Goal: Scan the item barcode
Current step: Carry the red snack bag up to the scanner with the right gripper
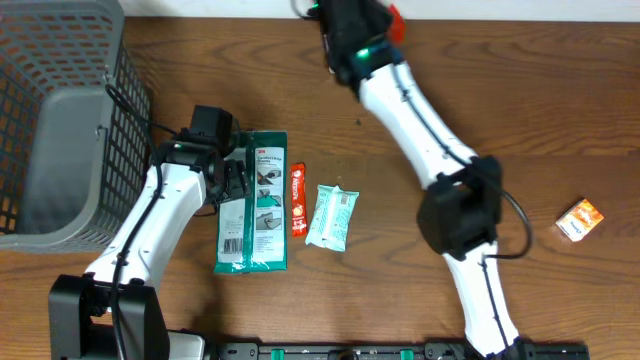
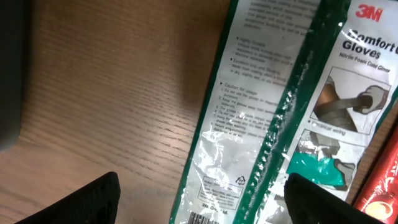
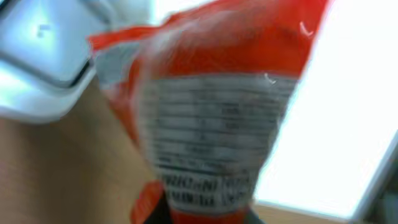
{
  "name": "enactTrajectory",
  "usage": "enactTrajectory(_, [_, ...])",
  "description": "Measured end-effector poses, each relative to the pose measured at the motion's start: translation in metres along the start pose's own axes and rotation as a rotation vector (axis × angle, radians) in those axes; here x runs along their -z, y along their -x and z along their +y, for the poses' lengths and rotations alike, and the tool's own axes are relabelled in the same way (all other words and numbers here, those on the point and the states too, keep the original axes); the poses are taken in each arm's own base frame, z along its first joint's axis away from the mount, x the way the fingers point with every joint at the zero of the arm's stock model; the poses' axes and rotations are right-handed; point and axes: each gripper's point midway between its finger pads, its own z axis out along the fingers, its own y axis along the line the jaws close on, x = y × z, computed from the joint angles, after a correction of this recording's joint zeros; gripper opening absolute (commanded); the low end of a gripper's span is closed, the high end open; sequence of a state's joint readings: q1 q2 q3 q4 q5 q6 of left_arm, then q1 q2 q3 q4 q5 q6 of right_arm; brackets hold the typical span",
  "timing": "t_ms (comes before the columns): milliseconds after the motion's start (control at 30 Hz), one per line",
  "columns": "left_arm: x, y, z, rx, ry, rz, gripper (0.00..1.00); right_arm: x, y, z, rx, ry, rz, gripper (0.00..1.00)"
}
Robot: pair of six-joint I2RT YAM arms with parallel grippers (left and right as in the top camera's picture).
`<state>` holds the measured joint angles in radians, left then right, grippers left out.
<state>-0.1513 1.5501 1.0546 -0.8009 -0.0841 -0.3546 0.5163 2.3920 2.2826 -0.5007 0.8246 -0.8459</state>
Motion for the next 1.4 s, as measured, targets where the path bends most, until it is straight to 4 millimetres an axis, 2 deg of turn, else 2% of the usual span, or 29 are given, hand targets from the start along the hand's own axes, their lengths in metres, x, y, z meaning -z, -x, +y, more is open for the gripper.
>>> enactTrajectory(100, [0.0, 0.0, 0.0, 0.0, 0.0, 0.0, 0.85, -0.002, 0.021, 0.004, 0.131, -0.119, -0.006, 0.01])
enactTrajectory(200, [0.0, 0.0, 0.0, 0.0, 0.0, -0.001, 0.85, -0.011, 0.033, 0.013, 0.232, -0.213, 0.015, 0.01])
enactTrajectory(300, [0.0, 0.0, 0.0, 0.0, 0.0, -0.001, 0.85, -0.026, 0.032, 0.031, 0.349, -0.267, 0.062, 0.01])
enactTrajectory(433, [0.0, 0.0, 0.0, 0.0, 0.0, -0.001, 0.85, -0.047, 0.021, 0.061, 0.547, -0.265, 0.133, 0.01])
enactTrajectory(533, [0.0, 0.0, 0.0, 0.0, 0.0, -0.001, 0.85, -0.053, 0.017, 0.074, 0.64, -0.252, 0.158, 0.01])
enactTrajectory(1100, [0.0, 0.0, 0.0, 0.0, 0.0, -0.001, 0.85, -0.05, 0.019, 0.076, 0.714, -0.253, 0.172, 0.01])
enactTrajectory(1267, [0.0, 0.0, 0.0, 0.0, 0.0, -0.001, 0.85, -0.046, 0.027, 0.063, 0.648, -0.304, 0.15, 0.01])
enactTrajectory(1400, [0.0, 0.0, 0.0, 0.0, 0.0, -0.001, 0.85, -0.045, 0.03, 0.06, 0.631, -0.311, 0.135, 0.01])
